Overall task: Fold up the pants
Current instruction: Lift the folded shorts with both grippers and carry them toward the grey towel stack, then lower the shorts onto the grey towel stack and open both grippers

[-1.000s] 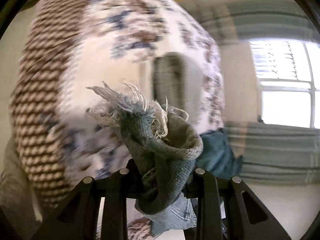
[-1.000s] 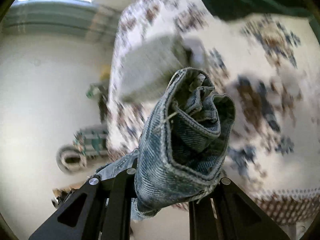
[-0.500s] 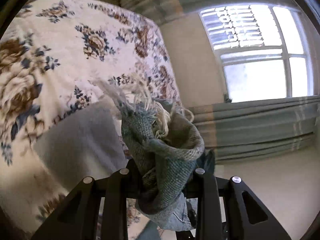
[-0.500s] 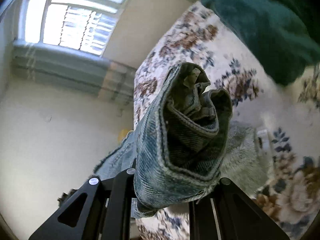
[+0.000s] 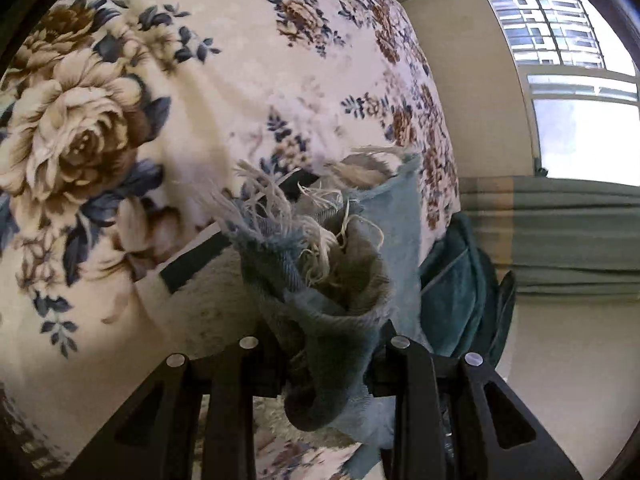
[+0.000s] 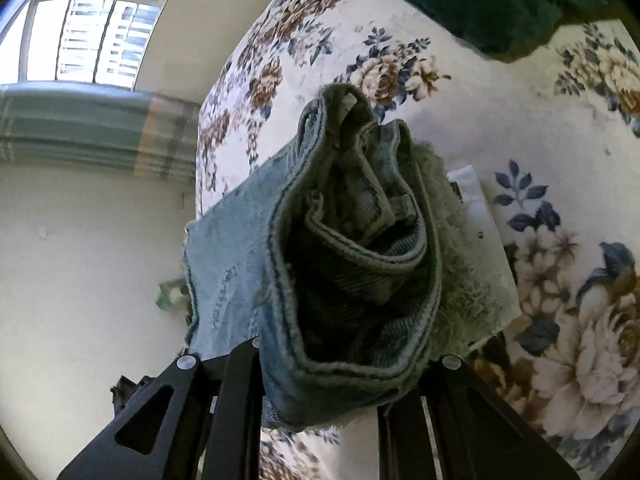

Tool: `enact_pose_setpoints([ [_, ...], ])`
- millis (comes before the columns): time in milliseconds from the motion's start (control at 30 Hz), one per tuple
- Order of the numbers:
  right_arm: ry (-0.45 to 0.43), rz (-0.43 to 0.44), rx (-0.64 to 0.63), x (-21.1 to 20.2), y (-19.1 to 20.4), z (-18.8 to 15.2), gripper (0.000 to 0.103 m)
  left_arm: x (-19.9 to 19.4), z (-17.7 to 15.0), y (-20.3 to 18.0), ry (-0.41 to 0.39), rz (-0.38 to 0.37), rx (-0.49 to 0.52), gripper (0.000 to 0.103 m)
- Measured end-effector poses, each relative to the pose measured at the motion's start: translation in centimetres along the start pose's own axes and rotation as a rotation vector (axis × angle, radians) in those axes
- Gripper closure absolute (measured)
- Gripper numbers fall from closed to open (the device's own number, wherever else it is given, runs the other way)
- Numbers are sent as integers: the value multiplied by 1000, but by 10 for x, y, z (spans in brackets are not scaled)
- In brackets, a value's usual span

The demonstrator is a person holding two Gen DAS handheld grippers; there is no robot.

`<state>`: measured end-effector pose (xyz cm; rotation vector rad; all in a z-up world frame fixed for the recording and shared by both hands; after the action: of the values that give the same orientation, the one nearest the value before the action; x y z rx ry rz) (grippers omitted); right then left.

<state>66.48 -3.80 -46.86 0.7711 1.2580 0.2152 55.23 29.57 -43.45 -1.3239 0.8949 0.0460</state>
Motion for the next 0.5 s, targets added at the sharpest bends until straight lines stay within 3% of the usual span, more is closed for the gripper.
enact_pose_setpoints([
  [67,25,-24,-19,-1,-2,-5,85,-6,0,6,6,10,3,78],
  [167,53,-73,-42,-3,-1,-8,74,-14,-3,10,28,32,14,75],
  [233,63,-129,-57,-8,0,-13,62,-17,-3,9,43,67,37,73],
  [267,61,-164,-63,-13,0,-16,52,-19,-5,8,48,91,52,72],
  [367,30,-237,-86,-31,2,-23,28,-30,-9,-7,50,180,176,70],
  [467,-27,-343,-159,-56,10,-33,25,-43,-18,-27,37,262,325,69],
  [500,-48,-390,-194,-65,15,-37,18,-48,-20,-33,27,295,371,66],
])
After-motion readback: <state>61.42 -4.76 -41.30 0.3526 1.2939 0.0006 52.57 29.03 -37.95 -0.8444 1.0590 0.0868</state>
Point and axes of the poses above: each gripper's, at about its wrist camera, not at the fingertips, and x roughly the way its jaws point, y to its left, z to its top, the point moved 2 cm from there along x, roughly the way its jaws point, and after that the axes turned 6 degrees about -z, right-handed, at the moved point
